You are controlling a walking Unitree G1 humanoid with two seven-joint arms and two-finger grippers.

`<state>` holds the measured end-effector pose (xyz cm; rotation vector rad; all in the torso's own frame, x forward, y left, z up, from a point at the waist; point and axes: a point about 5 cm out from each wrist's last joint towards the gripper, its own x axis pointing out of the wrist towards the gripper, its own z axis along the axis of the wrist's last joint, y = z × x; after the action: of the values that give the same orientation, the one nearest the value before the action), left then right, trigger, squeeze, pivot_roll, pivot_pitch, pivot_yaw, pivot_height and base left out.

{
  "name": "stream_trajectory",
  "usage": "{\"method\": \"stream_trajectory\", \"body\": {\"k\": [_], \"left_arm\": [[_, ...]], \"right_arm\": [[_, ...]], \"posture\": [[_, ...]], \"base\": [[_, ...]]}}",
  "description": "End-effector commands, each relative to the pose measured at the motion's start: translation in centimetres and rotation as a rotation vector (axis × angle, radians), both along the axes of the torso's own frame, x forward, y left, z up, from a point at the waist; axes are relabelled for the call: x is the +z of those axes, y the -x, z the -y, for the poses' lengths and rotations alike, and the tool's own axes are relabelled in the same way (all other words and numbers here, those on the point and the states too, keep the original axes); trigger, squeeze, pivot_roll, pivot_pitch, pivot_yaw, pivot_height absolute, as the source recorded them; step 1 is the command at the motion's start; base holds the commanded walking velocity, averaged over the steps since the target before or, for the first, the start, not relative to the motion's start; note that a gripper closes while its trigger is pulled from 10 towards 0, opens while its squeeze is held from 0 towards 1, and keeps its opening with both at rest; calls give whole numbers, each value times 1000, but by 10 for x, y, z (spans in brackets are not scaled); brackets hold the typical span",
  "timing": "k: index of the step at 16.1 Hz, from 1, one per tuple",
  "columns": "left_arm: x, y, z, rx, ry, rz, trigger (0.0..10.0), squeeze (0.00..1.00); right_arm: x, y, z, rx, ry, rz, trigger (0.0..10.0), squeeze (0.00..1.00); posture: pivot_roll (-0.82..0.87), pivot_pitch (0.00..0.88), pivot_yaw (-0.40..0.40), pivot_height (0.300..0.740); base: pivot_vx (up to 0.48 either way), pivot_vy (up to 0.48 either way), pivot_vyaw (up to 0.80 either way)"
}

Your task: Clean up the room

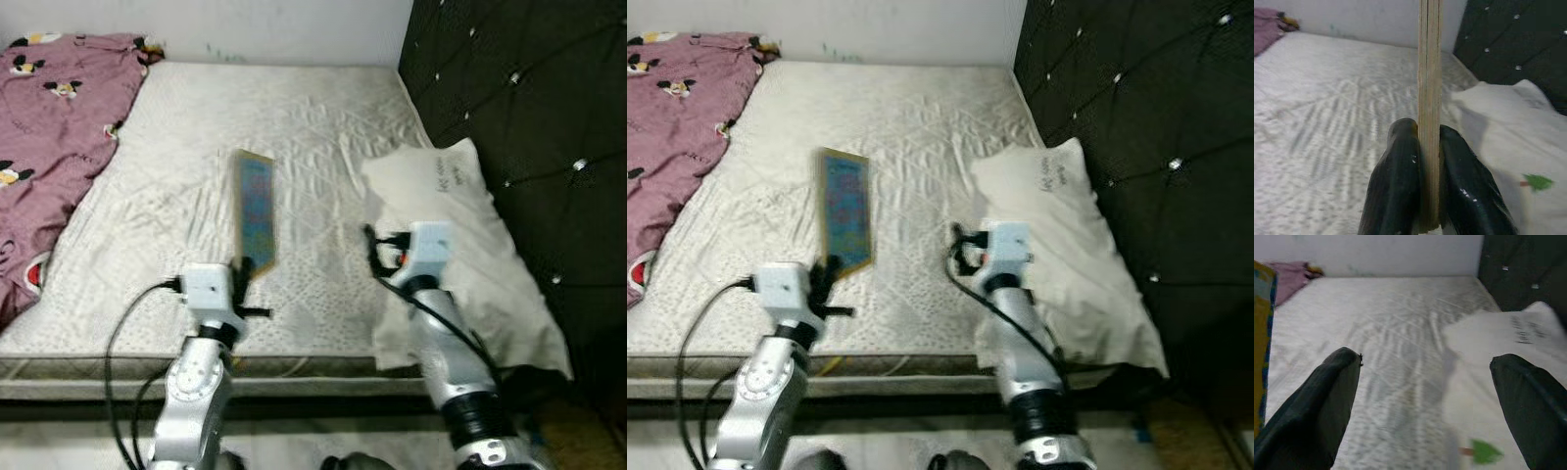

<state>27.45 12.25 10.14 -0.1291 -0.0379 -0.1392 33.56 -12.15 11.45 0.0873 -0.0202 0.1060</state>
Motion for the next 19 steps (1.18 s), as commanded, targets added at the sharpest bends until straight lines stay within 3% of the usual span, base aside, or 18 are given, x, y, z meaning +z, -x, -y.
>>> {"method": "stream_trajectory", "body": {"k": [1,9,19], "left_arm": [[7,-1,-3,17,11,34,10000,0],[12,0,-1,-26,20,76,10000,0],[12,2,0,-43,23,80,10000,0]], "right_arm": [[-1,0,-8,23,-3,-5,10000,0],[-1,-1,-8,29,-1,-6,10000,0],[-3,1,-9,32,11,-9,10000,0]], "posture": [[-44,159,-43,740],[-44,149,-45,740],[-46,160,-45,740]], "base": [[0,0,0],[0,0,0],[283,0,0]]}}
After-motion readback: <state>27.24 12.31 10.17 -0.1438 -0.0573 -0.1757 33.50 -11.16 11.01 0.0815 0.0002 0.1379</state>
